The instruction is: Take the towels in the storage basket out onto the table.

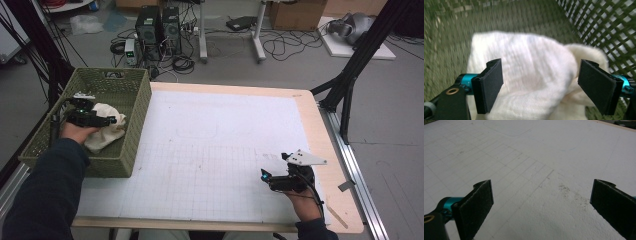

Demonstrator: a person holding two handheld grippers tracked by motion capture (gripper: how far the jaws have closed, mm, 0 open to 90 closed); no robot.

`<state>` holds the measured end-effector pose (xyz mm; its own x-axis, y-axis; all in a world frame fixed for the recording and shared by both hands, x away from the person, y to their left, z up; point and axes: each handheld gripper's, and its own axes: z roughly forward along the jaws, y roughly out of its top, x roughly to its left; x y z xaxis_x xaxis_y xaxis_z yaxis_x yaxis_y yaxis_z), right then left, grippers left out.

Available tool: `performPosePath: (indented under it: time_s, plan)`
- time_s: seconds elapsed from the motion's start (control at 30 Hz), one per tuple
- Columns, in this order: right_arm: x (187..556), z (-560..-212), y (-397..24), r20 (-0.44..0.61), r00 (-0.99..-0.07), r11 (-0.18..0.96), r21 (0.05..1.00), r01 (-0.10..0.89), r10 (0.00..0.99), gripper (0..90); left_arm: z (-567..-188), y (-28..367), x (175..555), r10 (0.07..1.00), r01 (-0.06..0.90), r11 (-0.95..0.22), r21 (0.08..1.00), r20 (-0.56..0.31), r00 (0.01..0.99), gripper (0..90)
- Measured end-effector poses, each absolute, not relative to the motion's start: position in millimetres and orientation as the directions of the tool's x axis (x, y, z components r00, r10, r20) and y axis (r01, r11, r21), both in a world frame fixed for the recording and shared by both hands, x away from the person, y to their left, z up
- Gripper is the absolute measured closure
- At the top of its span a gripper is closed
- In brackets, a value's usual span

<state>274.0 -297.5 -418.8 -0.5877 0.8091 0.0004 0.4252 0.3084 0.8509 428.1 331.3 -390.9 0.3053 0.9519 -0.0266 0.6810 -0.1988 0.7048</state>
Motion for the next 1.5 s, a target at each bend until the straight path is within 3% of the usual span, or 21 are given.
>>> performPosePath:
  time_s: [0.33,0.43,0.6,0.77,1.0,1.13,1.5]
  plan:
    - [276.0,-419.1,-294.1,0.000,-0.593,0.313,0.849,0.426,0.805,3.9,-405.5,331.4,432.8,0.954,0.772,-0.232,0.591,-0.016,0.299,25.0]
    - [275.4,-419.0,-295.8,0.001,-0.590,0.311,0.849,0.427,0.807,3.9,-406.5,330.2,432.4,0.946,0.779,-0.269,0.566,0.006,0.323,33.3]
    - [274.5,-419.2,-298.6,0.003,-0.580,0.304,0.850,0.431,0.815,4.0,-407.5,325.1,430.2,0.921,0.771,-0.362,0.524,0.074,0.382,61.1]
    - [273.3,-418.2,-299.9,0.005,-0.575,0.297,0.852,0.431,0.818,4.0,-399.4,328.3,428.2,0.934,0.765,-0.317,0.561,0.044,0.355,73.1]
    - [271.3,-416.9,-301.5,0.008,-0.570,0.290,0.855,0.430,0.822,4.0,-380.0,340.0,419.5,0.951,0.695,-0.135,0.706,-0.106,0.292,73.4]
    - [269.8,-415.9,-301.9,0.012,-0.569,0.285,0.857,0.430,0.822,4.0,-369.0,346.7,412.4,0.931,0.665,-0.041,0.746,-0.213,0.297,73.1]
    - [267.5,-413.6,-298.2,0.012,-0.576,0.285,0.860,0.422,0.817,4.0,-338.2,352.5,384.5,0.916,0.492,-0.005,0.871,-0.193,0.352,73.3]
